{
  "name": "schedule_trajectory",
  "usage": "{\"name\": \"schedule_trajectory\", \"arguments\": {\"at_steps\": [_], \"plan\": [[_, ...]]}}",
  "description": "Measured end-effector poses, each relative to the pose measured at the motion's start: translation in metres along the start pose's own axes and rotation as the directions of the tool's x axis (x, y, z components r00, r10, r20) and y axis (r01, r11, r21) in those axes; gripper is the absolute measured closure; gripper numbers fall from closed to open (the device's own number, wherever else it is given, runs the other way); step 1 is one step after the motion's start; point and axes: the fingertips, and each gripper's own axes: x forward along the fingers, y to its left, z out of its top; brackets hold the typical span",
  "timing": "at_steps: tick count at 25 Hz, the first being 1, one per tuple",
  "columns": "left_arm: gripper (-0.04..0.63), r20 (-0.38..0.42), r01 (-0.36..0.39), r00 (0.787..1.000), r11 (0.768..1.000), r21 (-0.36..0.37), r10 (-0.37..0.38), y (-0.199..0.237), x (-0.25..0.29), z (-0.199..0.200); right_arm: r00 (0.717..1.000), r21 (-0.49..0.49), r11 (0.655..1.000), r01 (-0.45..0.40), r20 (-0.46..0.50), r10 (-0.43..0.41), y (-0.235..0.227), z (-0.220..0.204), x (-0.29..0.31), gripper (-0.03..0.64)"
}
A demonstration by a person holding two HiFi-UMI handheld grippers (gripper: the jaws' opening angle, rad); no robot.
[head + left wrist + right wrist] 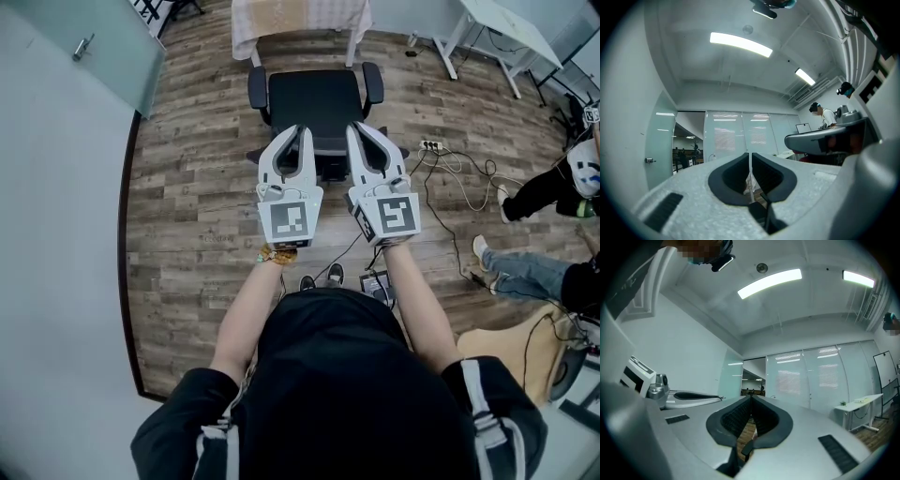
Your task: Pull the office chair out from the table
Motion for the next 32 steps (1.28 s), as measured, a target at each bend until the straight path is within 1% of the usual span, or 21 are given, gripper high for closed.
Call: {"name": "schedule_trajectory", "arguments": {"at_steps": [12, 25, 32], "plan": [[0.563, -0.008, 0.001, 1.000, 1.000, -0.001, -0.001, 0.000, 0.004, -0.003, 1.000, -0.001, 1.000, 0.004, 0.003, -0.004, -0.001, -0.001, 0.002, 0.609], [0.563, -0.011, 0.028, 1.000, 1.000, 0.003, -0.028, -0.004, 0.001, -0.005, 0.999, -0.016, 0.999, 0.031, 0.020, -0.030, 0.001, -0.001, -0.009, 0.609], [0.563, -0.013, 0.042, 0.999, 0.999, 0.016, -0.042, -0.004, -0.004, -0.005, 0.999, -0.010, 0.999, 0.044, 0.007, -0.044, 0.003, -0.006, -0.013, 0.611]]}}
